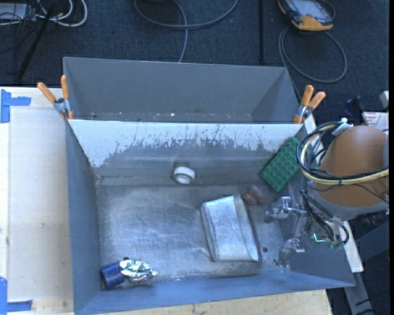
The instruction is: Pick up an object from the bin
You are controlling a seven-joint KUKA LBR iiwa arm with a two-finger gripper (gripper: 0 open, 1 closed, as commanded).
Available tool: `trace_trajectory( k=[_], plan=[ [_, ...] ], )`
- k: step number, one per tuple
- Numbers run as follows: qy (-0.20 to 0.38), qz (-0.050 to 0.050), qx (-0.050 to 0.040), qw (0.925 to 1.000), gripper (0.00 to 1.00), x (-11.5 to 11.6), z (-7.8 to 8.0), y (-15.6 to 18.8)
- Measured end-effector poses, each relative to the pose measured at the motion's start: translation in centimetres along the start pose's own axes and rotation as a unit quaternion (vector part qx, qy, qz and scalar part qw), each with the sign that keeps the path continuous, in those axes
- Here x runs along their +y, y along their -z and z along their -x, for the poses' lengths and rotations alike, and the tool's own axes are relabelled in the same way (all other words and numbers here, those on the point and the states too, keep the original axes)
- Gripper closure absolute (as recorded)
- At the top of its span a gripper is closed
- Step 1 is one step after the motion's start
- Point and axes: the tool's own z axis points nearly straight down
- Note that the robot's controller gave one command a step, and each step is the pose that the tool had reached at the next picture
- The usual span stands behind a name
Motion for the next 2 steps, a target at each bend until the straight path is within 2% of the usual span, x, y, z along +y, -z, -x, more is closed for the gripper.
trace_trajectory(
  k=[1, 2],
  plan=[
    [-0.087, 0.001, -0.0026, 0.9962, 0.00, 4.9, 3.5, -5.2],
    [0.003, -0.001, -0.0006, 1.0000, 0.00, 4.4, 8.7, -6.5]
  ],
)
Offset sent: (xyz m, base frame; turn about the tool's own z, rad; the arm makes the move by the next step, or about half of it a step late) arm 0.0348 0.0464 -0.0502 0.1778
